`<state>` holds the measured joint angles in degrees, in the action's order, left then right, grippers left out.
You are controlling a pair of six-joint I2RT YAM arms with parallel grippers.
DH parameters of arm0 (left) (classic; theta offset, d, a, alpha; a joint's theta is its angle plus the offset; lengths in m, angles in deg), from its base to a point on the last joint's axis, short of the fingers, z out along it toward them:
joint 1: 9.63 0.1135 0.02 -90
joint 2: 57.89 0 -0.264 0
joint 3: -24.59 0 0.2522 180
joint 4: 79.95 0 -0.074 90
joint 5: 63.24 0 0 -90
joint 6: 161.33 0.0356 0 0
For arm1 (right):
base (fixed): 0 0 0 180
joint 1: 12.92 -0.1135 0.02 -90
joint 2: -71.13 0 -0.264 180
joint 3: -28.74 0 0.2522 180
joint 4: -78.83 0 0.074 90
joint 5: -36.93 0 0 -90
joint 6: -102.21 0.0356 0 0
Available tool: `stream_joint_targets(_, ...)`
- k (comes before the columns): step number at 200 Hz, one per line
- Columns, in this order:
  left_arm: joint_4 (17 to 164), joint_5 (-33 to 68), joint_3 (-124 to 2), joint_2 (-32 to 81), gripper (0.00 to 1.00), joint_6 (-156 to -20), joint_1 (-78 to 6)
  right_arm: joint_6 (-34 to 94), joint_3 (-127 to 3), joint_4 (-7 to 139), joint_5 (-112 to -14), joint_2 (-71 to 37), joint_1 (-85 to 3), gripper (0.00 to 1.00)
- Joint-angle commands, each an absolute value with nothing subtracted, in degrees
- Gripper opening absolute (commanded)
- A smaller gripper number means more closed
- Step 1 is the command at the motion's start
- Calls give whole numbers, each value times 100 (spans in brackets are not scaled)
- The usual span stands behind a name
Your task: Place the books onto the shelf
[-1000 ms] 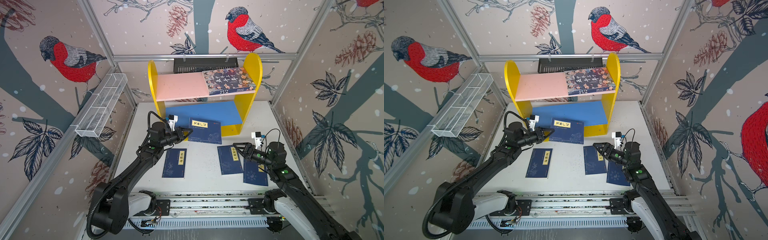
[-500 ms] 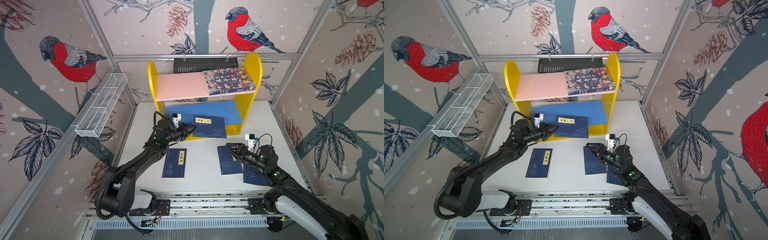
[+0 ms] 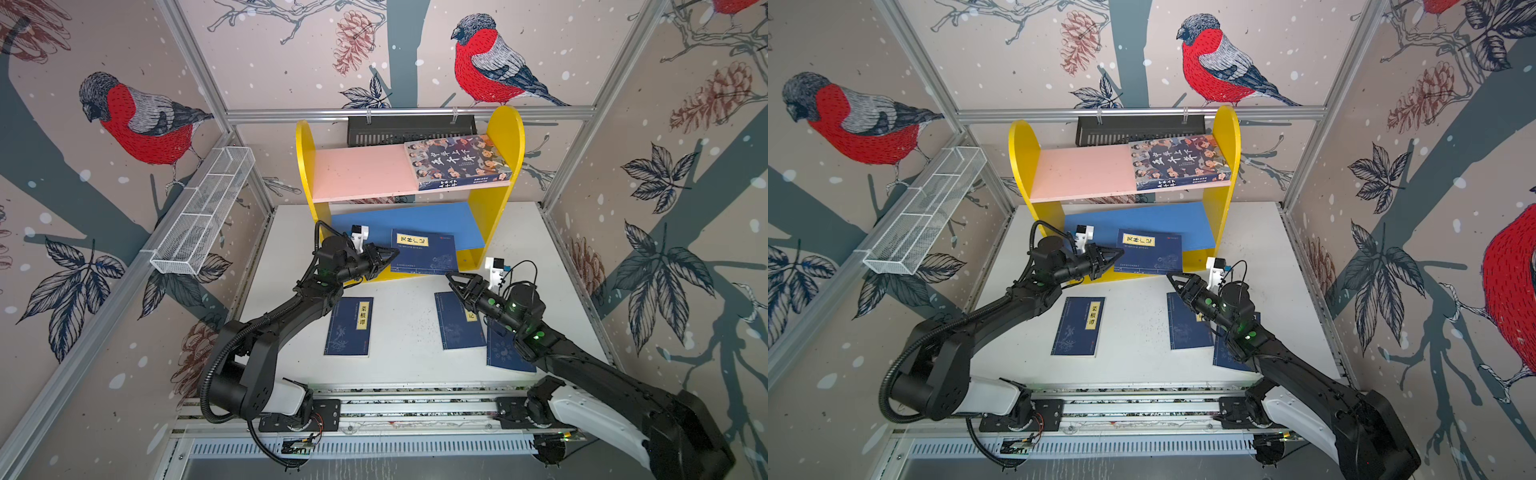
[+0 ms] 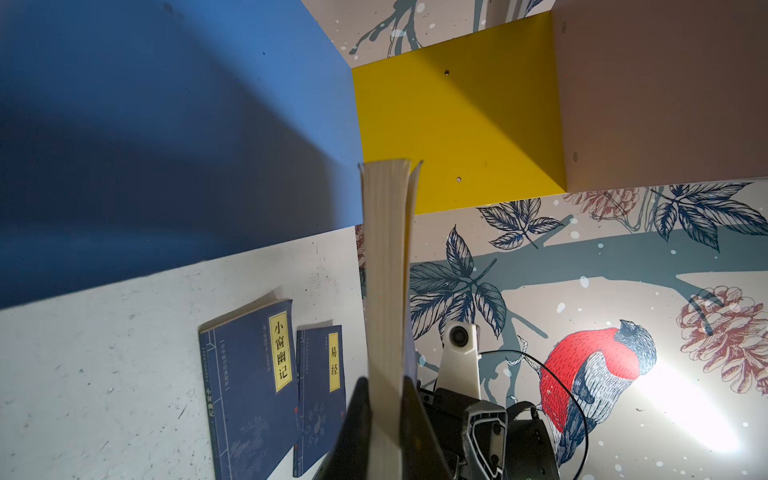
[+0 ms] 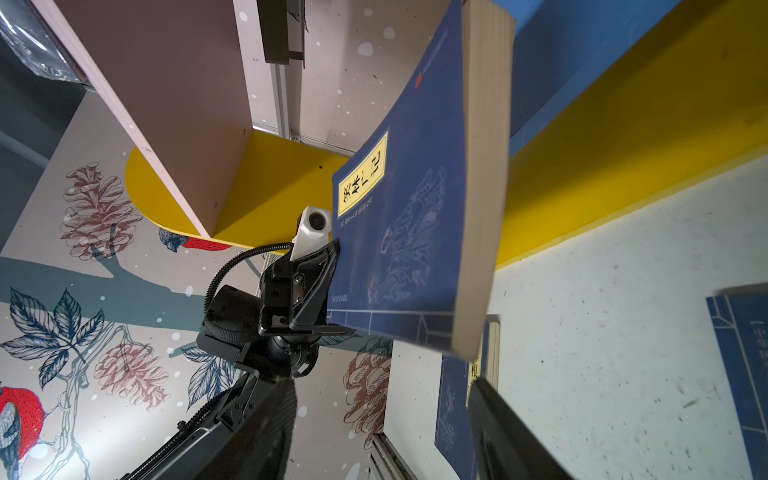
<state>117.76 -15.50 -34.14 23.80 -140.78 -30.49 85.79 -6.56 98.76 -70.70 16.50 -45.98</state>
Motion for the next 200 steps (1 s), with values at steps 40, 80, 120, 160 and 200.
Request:
stream_joint_targets(40,12543,-1621,-3514,2492,0,-14373,-3160,8736,-892,10646,-6869,1023,-4632,58)
stream_joint_targets(80,12676,-1613,-3557,2602,0,-14540,-3203,8745,-985,10690,-6615,805,-4650,48)
stream_joint_targets(120,12838,-1792,-3724,2823,0,-14709,-3295,8736,-1033,10682,-6382,793,-4626,36)
stream_joint_targets(160,12925,-1762,-3717,2930,0,-14790,-3375,8585,-1117,10376,-6314,868,-4466,19)
stream_joint_targets(200,12963,-1745,-3638,2983,6,-14801,-3389,8489,-1148,10268,-6476,866,-4174,11)
